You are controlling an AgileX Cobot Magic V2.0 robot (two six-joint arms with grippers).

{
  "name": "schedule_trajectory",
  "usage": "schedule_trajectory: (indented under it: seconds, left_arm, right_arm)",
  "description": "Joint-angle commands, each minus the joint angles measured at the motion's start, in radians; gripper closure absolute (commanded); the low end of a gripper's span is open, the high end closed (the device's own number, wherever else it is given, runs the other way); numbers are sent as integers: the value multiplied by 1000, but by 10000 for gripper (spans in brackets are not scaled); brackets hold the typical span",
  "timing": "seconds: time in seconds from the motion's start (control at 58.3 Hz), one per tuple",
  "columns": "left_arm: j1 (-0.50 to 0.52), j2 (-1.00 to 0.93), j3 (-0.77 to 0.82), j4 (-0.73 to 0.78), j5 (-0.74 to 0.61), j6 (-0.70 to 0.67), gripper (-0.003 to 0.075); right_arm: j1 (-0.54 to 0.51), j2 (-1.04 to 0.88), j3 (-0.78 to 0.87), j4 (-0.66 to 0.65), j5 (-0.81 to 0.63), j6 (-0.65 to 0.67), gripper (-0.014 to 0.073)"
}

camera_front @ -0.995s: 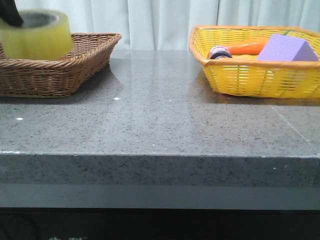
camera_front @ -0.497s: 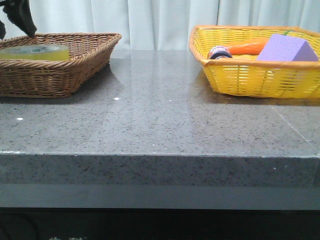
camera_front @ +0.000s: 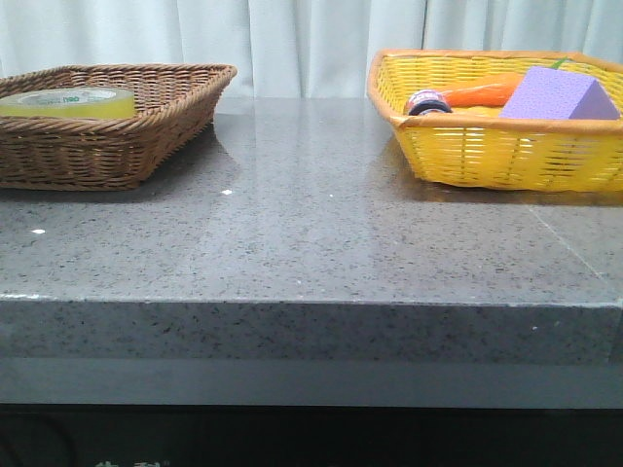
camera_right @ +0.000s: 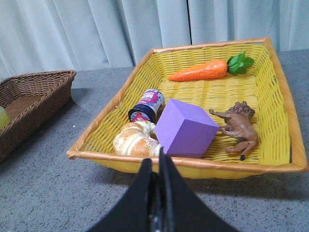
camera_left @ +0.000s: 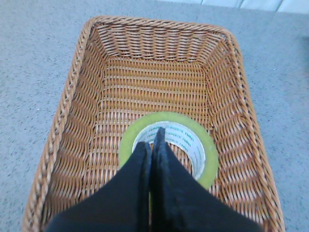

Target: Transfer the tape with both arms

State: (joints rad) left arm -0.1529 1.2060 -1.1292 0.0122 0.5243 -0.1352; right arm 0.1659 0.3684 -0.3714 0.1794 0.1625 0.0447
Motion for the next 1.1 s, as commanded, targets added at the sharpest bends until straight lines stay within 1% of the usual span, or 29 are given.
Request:
schedule_trajectory:
  seconds: [0.0,0.223,0.309,0.429,0.6,1.081]
  left_arm:
    - [1,-139,82,-3,-140,-6,740]
    - [1,-460,415,8,-266,-6,740]
    - [1,-571,518,10,-274,-6,740]
    - [1,-688,617,10,-274,-6,740]
    - [1,-768,672,10,-266,-6,740]
    - [1,-768,680,10,-264,-6,740]
  right_arm:
    - [-5,2,-29,-4,-86,-5,715]
    - [-5,2,-29,-4,-85,-5,715]
    - [-5,2,-29,-4,-85,-5,715]
    - [-5,2,-29,-4,-85,-5,715]
    - [-5,2,-29,-4,-85,-5,715]
    - [-5,2,-29,-4,-85,-5,715]
